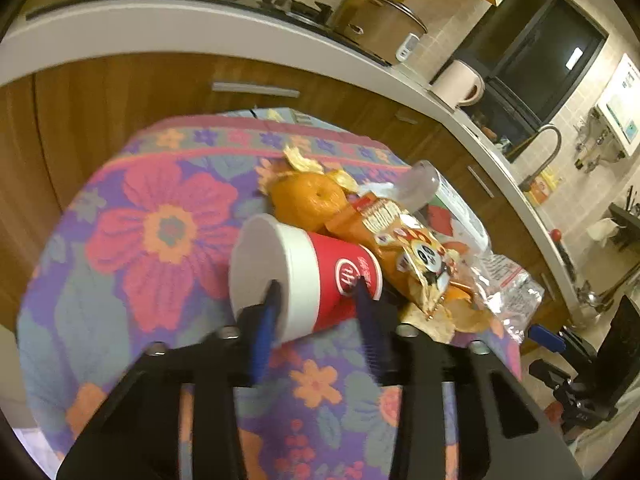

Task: Collect trash
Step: 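Return to the table and grasp the red paper cup with the left tool, then hold the red cup with the left tool while the right tool grasps the clear plastic bag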

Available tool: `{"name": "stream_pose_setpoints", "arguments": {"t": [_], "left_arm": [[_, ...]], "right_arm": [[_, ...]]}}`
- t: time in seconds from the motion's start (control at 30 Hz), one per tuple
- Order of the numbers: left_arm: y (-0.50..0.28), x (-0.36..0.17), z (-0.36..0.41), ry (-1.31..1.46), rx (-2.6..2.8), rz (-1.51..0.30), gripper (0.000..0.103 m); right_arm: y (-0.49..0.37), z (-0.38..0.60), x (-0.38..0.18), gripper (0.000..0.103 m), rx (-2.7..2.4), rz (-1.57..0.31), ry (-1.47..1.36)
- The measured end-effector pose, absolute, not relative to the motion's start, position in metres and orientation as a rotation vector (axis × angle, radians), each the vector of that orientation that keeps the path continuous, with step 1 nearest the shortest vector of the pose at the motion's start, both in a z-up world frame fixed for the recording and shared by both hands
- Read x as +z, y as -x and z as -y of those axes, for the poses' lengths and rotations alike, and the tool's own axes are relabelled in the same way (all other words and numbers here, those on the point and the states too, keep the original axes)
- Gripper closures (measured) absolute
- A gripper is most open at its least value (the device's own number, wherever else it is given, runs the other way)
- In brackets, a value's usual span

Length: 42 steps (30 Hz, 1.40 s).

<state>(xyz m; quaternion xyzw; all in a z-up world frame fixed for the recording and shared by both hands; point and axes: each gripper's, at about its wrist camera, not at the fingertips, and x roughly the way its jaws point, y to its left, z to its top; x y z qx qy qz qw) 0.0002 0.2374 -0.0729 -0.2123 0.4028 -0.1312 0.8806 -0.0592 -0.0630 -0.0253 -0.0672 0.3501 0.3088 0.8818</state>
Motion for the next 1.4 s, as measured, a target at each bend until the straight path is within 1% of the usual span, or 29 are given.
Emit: {"name": "stream_pose_setpoints", "arguments": {"t": [0.07, 0.1, 0.17, 0.23, 0.43, 0.47, 0.57, 0.63, 0.73, 0.9, 0.93, 0.97, 1.0, 1.03, 1.1, 1.17, 1.23, 1.4], "left_arm": [[0.002, -0.073, -0.234, 0.459, -0.292, -0.826, 0.088], [0.002, -0.072, -0.234, 0.468, -0.3, -0.822, 0.091], [0.006, -0.069, -0.23, 0.475, -0.303, -0.806, 0.102], [0.011, -0.066, -0.228, 0.462, -0.289, -0.796, 0.102], [0.026, -0.06, -0.228, 0.467, -0.285, -0.775, 0.102], [0.028, -0.059, -0.228, 0.472, -0.285, -0.773, 0.102], [0.033, -0.055, -0.227, 0.462, -0.275, -0.766, 0.102], [0.038, -0.051, -0.224, 0.453, -0.27, -0.758, 0.102], [0.041, -0.048, -0.222, 0.443, -0.262, -0.749, 0.102], [0.042, -0.045, -0.217, 0.441, -0.266, -0.747, 0.102], [0.043, -0.045, -0.216, 0.437, -0.266, -0.746, 0.102], [0.043, -0.044, -0.214, 0.431, -0.264, -0.745, 0.102], [0.042, -0.044, -0.213, 0.425, -0.263, -0.744, 0.102], [0.042, -0.043, -0.211, 0.419, -0.262, -0.742, 0.102], [0.045, -0.042, -0.208, 0.422, -0.265, -0.733, 0.102], [0.049, -0.042, -0.204, 0.436, -0.275, -0.721, 0.102], [0.054, -0.045, -0.197, 0.443, -0.293, -0.708, 0.102], [0.06, -0.04, -0.173, 0.415, -0.331, -0.685, 0.102]], "right_arm": [[0.06, 0.064, -0.027, 0.054, 0.642, -0.737, 0.139], [0.059, 0.065, -0.029, 0.054, 0.63, -0.749, 0.133], [0.054, 0.068, -0.032, 0.054, 0.605, -0.77, 0.105], [0.059, 0.073, -0.028, 0.054, 0.564, -0.742, 0.11], [0.072, 0.073, -0.012, 0.054, 0.516, -0.644, 0.243], [0.066, 0.071, -0.014, 0.052, 0.502, -0.642, 0.274], [0.053, 0.067, -0.018, 0.051, 0.467, -0.633, 0.354], [0.047, 0.065, -0.022, 0.045, 0.468, -0.631, 0.394], [0.036, 0.058, -0.028, 0.045, 0.454, -0.63, 0.463], [0.018, 0.057, -0.036, 0.046, 0.447, -0.645, 0.486], [0.017, 0.057, -0.036, 0.051, 0.444, -0.647, 0.488], [0.014, 0.058, -0.038, 0.062, 0.444, -0.657, 0.485], [0.011, 0.058, -0.039, 0.07, 0.444, -0.667, 0.482], [0.008, 0.059, -0.041, 0.082, 0.448, -0.679, 0.475], [0.008, 0.063, -0.042, 0.094, 0.463, -0.677, 0.455], [0.012, 0.066, -0.042, 0.098, 0.462, -0.662, 0.439], [0.019, 0.07, -0.039, 0.099, 0.461, -0.641, 0.432], [0.034, 0.077, -0.033, 0.1, 0.485, -0.621, 0.427]]}}
